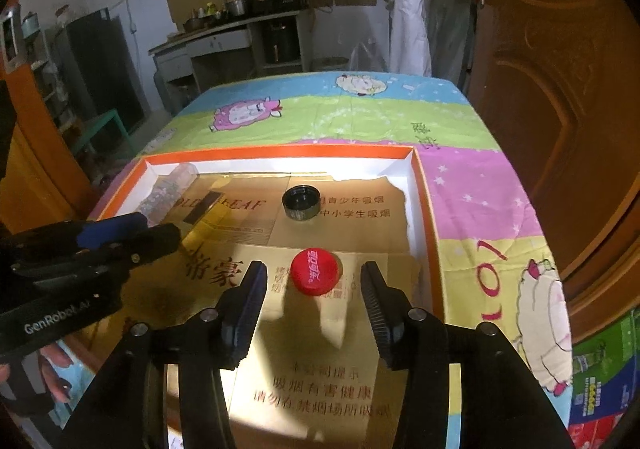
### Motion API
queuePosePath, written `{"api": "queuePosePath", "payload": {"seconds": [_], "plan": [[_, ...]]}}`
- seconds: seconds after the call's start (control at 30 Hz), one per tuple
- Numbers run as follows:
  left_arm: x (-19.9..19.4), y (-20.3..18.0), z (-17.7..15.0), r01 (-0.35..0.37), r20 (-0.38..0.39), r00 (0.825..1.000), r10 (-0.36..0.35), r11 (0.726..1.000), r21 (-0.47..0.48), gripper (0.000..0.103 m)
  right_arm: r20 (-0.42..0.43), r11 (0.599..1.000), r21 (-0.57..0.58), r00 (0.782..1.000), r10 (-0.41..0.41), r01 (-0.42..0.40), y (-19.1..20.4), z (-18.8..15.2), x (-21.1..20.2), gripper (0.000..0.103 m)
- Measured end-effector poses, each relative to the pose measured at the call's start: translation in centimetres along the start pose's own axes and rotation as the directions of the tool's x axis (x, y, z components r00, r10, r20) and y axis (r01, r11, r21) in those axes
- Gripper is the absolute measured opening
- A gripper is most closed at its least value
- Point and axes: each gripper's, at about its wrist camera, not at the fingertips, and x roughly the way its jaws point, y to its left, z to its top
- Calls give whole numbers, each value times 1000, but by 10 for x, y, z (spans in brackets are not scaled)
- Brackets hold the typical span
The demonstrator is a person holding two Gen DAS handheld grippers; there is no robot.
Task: Organize rigid objects
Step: 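Open the left gripper releasing the gold bar while the right gripper releases the red cap, then move both open grippers back toward the remaining items on the tablecloth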
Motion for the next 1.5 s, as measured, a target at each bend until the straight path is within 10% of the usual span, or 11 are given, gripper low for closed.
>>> {"api": "queuePosePath", "payload": {"seconds": [1.5], "plan": [[-168, -15, -107, -128, 171, 976, 131, 991, -29, 50, 140, 999, -36, 990, 16, -11, 46, -84, -175, 55]]}}
